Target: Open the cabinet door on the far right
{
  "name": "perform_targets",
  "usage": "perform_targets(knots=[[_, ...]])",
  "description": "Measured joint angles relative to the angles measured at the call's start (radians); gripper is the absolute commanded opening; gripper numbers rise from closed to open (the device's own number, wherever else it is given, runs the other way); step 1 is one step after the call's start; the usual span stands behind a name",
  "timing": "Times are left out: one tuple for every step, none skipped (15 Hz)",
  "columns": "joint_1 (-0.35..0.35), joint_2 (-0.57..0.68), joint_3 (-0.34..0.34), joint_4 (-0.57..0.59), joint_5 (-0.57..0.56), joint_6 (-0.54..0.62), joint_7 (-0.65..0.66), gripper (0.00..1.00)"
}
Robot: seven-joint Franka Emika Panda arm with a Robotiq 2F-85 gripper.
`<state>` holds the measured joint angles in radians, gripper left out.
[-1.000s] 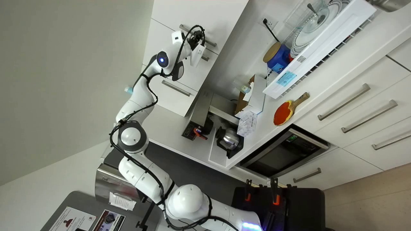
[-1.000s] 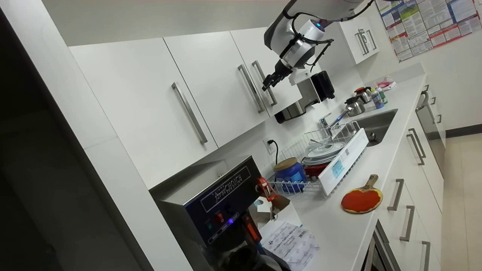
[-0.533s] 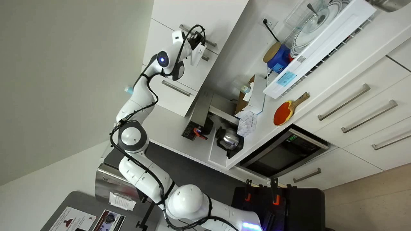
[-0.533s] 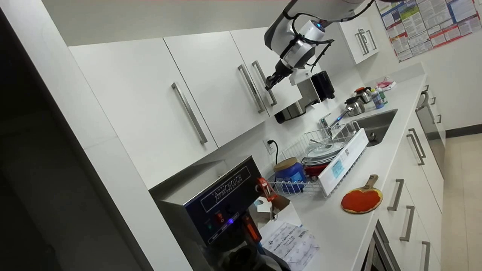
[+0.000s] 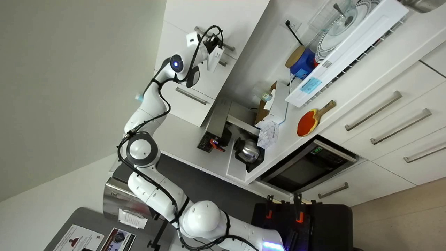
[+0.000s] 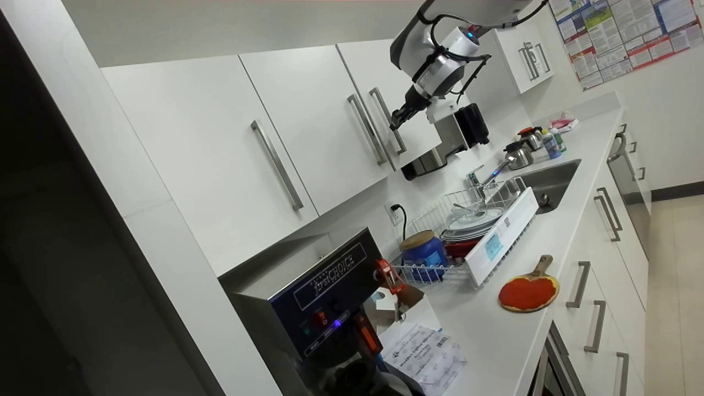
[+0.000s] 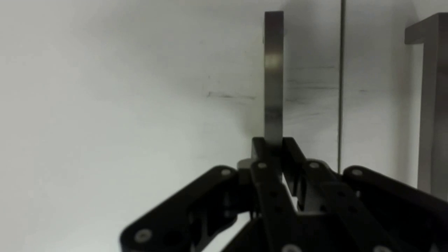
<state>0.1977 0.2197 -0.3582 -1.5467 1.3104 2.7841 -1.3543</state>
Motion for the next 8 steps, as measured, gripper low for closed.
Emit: perform_targets(knots=[[-0.005, -0.012, -0.002, -0.011, 0.003, -0.016, -0.009, 0.04], [-0.012, -0.025, -0.004, -0.025, 0.005, -0.036, -0.021, 0.04], [-0.021, -0.041, -0.006, -0.040, 0.005, -0.063, -0.033, 0.04], [-0.031, -0.058, -0.012, -0.057, 0.005, -0.099, -0.043, 0.04], [-0.043, -0.076, -0.020, -0.072, 0.005, -0.143, -0.059, 0.04], [-0.055, -0.093, -0.030, -0.087, 0.004, -0.191, -0.075, 0.04], [-0.070, -0.110, -0.043, -0.100, 0.001, -0.248, -0.092, 0.04], [-0.084, -0.123, -0.057, -0.111, -0.003, -0.302, -0.107, 0.04]])
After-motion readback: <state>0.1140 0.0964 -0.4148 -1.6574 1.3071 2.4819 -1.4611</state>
